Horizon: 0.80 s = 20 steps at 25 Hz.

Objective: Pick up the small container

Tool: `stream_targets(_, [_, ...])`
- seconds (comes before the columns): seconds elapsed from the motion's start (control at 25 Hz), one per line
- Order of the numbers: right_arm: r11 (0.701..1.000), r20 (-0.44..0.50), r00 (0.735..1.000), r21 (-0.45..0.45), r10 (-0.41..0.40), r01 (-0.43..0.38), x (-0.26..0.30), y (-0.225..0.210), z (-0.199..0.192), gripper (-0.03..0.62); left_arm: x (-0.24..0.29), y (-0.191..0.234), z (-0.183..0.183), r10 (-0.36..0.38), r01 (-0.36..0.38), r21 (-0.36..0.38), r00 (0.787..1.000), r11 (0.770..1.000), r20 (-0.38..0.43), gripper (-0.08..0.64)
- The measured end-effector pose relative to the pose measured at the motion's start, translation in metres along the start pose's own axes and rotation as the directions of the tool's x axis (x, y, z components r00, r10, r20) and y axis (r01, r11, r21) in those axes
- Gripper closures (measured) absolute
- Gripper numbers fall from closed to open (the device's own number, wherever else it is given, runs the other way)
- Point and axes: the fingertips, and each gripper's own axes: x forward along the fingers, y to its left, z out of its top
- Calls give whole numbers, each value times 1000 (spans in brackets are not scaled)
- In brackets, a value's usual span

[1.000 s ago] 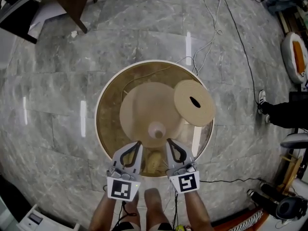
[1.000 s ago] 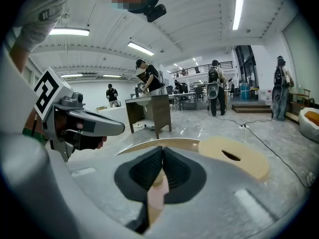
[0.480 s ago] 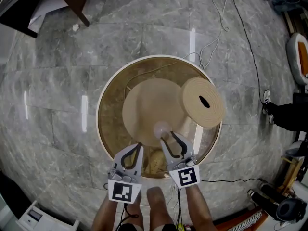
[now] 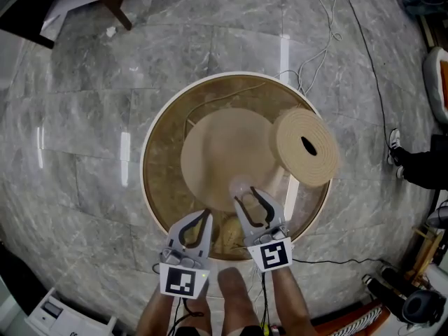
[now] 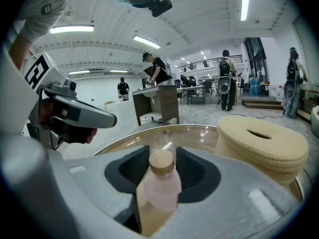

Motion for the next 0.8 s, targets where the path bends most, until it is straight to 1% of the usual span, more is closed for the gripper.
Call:
stream_targets(0.16, [1000, 9, 1000, -6, 1, -1, 6, 0, -3, 425, 0, 4, -3, -1, 1, 8, 1000, 1000, -5, 543])
stream_targets(0.32, [1000, 15, 1000, 4, -5, 4, 8, 1, -4, 426, -1, 8, -11, 10, -10, -12, 1000, 1000, -18, 543])
stream_targets(0.56, [1000, 15, 1000, -14, -19, 20, 10, 0, -9, 428, -2, 9, -17, 9, -10, -19, 1000, 1000, -19, 543])
stream_targets(0.8, [999, 11, 999, -10, -41, 41, 11, -2, -15, 436, -5, 12, -22, 11, -11, -7, 1000, 1000, -18, 543])
